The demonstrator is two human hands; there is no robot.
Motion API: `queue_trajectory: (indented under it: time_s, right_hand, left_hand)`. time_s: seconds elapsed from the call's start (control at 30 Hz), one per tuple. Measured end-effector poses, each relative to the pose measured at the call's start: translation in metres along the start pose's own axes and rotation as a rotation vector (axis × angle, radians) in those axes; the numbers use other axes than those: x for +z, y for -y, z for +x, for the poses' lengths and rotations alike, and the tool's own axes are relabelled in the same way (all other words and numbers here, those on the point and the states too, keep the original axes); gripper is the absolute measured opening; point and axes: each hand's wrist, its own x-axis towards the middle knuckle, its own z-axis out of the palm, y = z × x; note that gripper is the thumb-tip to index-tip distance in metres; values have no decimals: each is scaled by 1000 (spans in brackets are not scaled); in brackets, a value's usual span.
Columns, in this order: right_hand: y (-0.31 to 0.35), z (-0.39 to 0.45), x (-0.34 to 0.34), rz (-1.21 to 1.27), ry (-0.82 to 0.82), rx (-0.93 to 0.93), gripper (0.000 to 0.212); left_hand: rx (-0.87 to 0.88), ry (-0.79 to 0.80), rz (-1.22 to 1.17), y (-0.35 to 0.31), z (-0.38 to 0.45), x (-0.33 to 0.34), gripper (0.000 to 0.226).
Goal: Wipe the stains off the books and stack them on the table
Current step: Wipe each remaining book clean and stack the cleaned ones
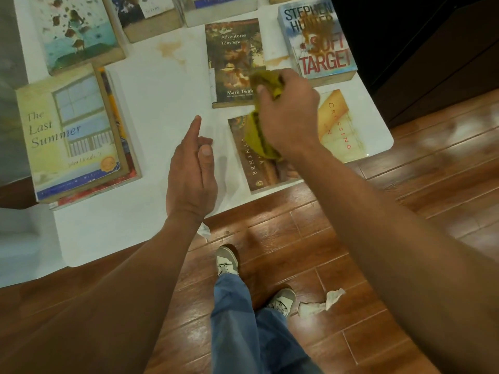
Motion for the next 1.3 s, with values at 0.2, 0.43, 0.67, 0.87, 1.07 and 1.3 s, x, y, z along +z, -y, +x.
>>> queue_trajectory:
  time_s: [0.2,0.43,0.67,0.87,1.07,1.3]
  right_hand:
    - [-69,23,-54,-285,-17,38,42]
    - [-73,24,-57,-308,-95,61,42]
    - [-37,3,-4,-305,11,-11,35]
    - [-6,-21,38,-262,128,-103,36]
    - [2,-24,48,-263,136,-129,37]
    - [-3,-22,45,-18,148,-7,36]
  left_hand:
    - [130,131,204,1,5,1,65]
    - [200,241,419,1,8,-2,83]
    - [203,242,432,2,9,-2,87]
    - [165,245,351,1,10,-4,78]
    - [79,193,50,3,7,-7,70]
    - [50,160,3,3,5,-5,64]
